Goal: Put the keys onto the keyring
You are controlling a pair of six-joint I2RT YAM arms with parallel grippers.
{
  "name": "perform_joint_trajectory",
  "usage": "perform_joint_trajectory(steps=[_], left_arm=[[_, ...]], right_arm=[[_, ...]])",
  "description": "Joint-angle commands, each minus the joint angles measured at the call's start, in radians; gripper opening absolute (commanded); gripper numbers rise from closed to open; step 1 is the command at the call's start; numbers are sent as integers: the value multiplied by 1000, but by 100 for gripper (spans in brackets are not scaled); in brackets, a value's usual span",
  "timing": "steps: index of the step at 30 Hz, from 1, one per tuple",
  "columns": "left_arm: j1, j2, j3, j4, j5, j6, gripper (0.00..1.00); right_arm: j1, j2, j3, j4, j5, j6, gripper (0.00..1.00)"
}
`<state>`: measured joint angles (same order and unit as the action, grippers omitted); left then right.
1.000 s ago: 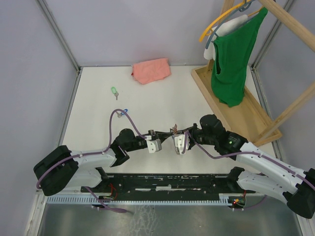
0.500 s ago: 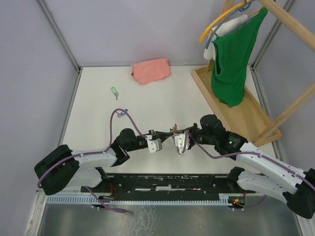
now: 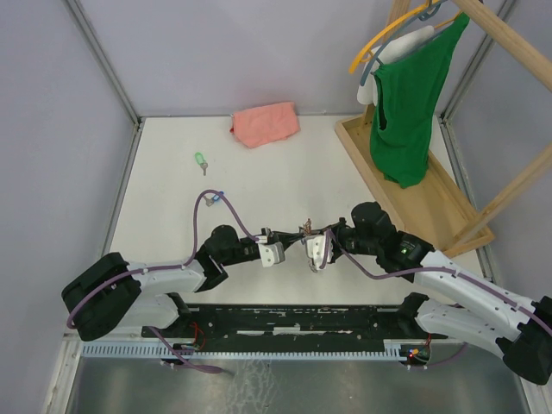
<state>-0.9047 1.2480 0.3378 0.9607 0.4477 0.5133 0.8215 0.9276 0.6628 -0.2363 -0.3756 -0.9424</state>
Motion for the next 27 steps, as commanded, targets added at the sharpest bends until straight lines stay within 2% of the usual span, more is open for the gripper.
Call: perform_joint_trajectory(steps=[1, 20, 27], left_arm=[[-3, 10, 33, 42, 8, -37, 3], [5, -50, -17, 78, 20, -68, 3], [31, -73, -75, 173, 41, -104, 3]], right_arm=[[12, -33, 15, 158, -133, 16, 1], [-17, -67, -19, 140, -122, -32, 1], [-42, -82, -52, 174, -141, -18, 1]])
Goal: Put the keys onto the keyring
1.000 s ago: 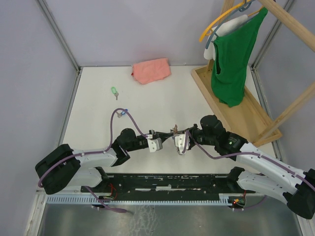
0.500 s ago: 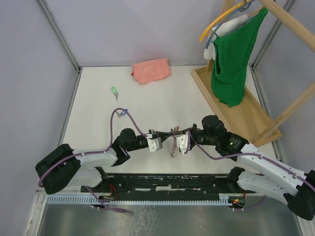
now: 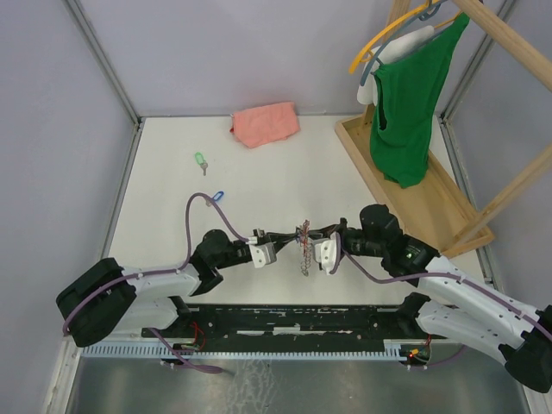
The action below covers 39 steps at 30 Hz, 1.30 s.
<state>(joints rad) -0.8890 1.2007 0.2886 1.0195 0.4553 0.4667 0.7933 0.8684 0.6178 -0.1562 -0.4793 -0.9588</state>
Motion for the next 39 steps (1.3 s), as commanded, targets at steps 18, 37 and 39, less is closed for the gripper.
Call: perform_joint_trajectory(steps=[18, 37, 39], left_arm=[[24, 23, -72, 280, 112, -32, 3], [24, 45, -62, 294, 138, -21, 3], [24, 46, -63, 298, 136, -20, 3]], right_arm=[[-46, -48, -55, 151, -132, 33, 1], [-57, -60, -53, 148, -196, 32, 1], [-57, -57, -51, 148, -202, 32, 1]])
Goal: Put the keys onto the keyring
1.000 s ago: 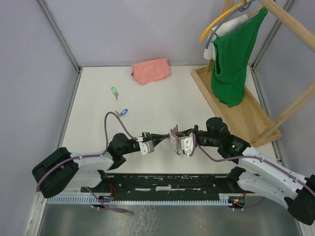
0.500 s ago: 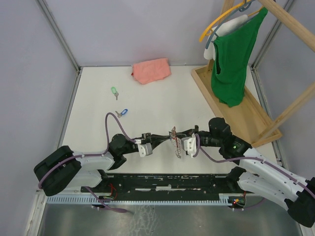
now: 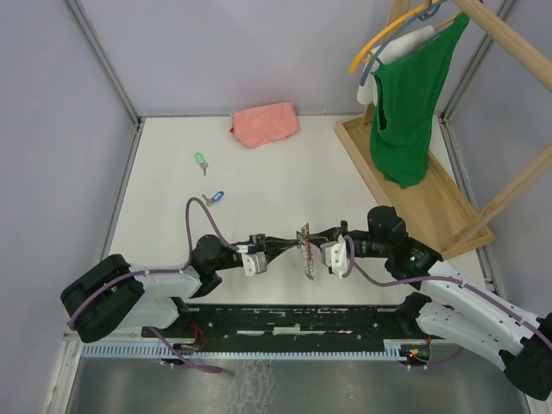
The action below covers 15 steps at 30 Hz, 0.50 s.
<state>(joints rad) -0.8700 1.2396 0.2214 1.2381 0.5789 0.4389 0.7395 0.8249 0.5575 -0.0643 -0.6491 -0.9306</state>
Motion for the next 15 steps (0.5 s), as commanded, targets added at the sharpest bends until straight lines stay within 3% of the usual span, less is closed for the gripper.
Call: perform_joint_trajectory(steps=[1, 15], left_arm=[[5, 8, 4, 81, 12, 7, 3], [5, -6, -4, 71, 2, 13, 3]], right_arm=[[-3, -12, 9, 54, -34, 4, 1], [-4, -13, 13, 41, -45, -1, 1]])
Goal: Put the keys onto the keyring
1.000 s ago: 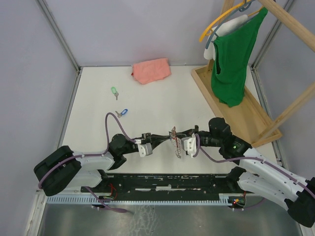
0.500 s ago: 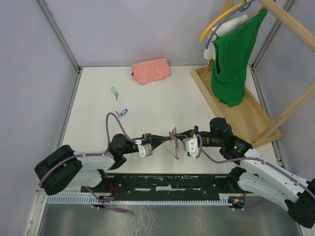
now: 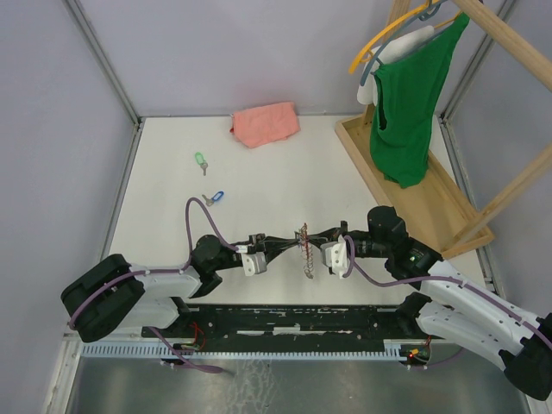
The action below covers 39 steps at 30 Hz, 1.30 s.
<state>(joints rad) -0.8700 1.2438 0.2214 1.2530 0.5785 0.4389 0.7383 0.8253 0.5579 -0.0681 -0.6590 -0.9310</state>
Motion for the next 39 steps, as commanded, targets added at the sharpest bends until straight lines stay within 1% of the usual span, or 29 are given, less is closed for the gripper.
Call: perform_joint_trajectory(steps=[1, 22, 31, 39], left_arm=[[6, -10, -4, 57, 3, 13, 3], [6, -27, -1, 22, 2, 28, 3], [6, -26, 5, 2, 36, 32, 3], [6, -21, 10, 1, 52, 32, 3]], right_arm=[[-2, -14, 15, 43, -39, 0, 1], [-3, -8, 34, 1, -65, -11, 1], [-3, -11, 30, 20, -31, -7, 1], [-4, -8, 29, 24, -35, 1, 0]])
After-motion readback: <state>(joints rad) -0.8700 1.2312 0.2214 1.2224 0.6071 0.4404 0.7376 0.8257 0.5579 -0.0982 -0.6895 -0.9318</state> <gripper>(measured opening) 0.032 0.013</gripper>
